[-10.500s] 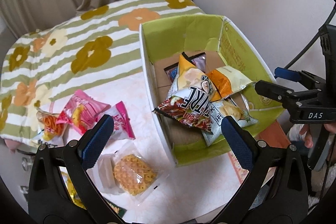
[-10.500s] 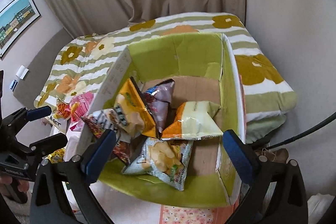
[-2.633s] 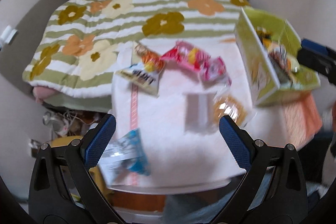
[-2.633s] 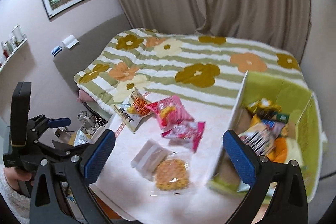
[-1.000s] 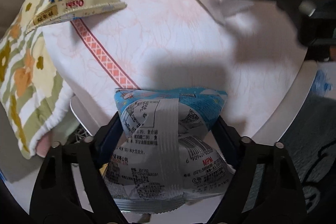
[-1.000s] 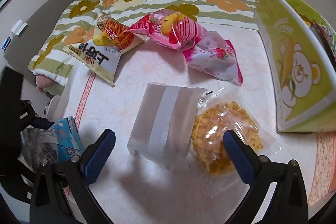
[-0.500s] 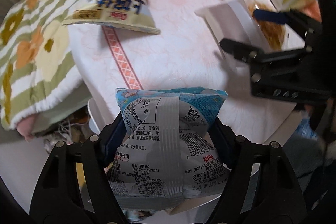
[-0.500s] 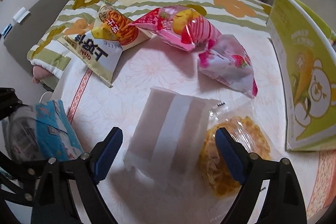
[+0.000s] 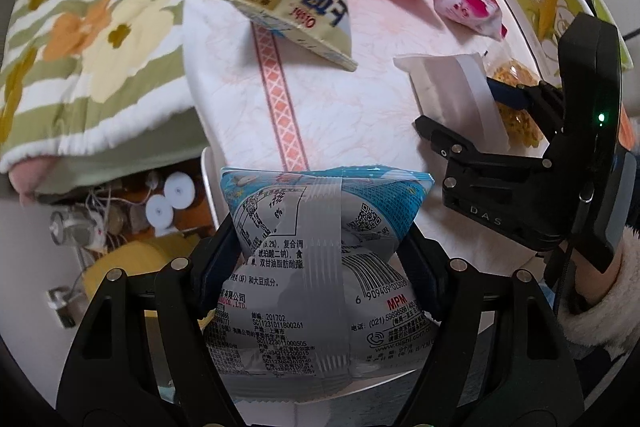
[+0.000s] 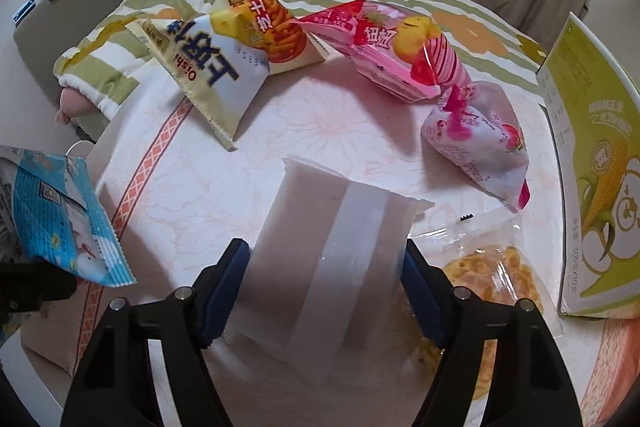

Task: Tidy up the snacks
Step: 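Grasp the blue-white bag with the left tool while the right tool grasps the white paper packet, then carry the blue-white bag and white packet over the box and release both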

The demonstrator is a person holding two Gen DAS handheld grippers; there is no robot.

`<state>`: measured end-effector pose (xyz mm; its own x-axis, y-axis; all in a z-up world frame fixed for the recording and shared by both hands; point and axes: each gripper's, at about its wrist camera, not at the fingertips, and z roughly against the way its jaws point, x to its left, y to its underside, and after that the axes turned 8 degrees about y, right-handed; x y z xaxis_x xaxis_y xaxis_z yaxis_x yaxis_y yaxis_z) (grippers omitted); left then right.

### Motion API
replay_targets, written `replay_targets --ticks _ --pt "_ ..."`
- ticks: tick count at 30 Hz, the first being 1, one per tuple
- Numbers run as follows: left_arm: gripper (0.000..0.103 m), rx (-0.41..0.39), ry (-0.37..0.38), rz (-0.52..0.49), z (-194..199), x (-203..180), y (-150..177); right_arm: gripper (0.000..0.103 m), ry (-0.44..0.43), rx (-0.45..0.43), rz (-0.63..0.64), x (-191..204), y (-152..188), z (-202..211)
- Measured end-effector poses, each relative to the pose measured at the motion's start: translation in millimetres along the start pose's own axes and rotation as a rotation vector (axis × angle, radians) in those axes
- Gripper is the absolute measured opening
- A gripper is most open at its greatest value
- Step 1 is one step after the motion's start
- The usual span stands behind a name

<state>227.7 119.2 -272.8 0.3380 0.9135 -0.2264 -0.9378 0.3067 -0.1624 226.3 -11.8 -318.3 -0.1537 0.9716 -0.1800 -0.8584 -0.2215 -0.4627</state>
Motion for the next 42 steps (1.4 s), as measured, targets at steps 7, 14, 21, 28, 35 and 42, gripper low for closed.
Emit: replay_targets --ticks 7,14,21,28,35,42 --pt "0.072 -0.054 0.015 0.023 17.7 3.2 0.5 0.066 -0.023 -0.003 -0.060 -10.7 0.2 14.9" --pt "0.072 -0.160 0.033 -0.005 59.3 -9.1 -8.0 0.066 -0.035 -0.088 -0.138 -33.0 -10.6 69.9" --pt "0.072 -0.285 0.090 -0.082 103.0 -38.6 -37.3 0.066 -0.046 -0.173 -0.240 -75.2 -23.0 138.5" --pt "0.073 -0.364 0.117 -0.166 134.2 -94.8 -79.1 0.066 -0.020 -0.236 -0.324 -139.0 -20.9 185.0" --pt "0.073 -0.406 0.147 -0.218 129.6 -178.6 -129.7 0.053 0.027 -0.304 -0.343 -226.5 -19.6 211.0" --pt "0.072 -0.372 0.299 -0.024 73.7 -208.2 -165.1 0.040 0.009 -0.239 -0.315 -302.3 -1.2 166.7"
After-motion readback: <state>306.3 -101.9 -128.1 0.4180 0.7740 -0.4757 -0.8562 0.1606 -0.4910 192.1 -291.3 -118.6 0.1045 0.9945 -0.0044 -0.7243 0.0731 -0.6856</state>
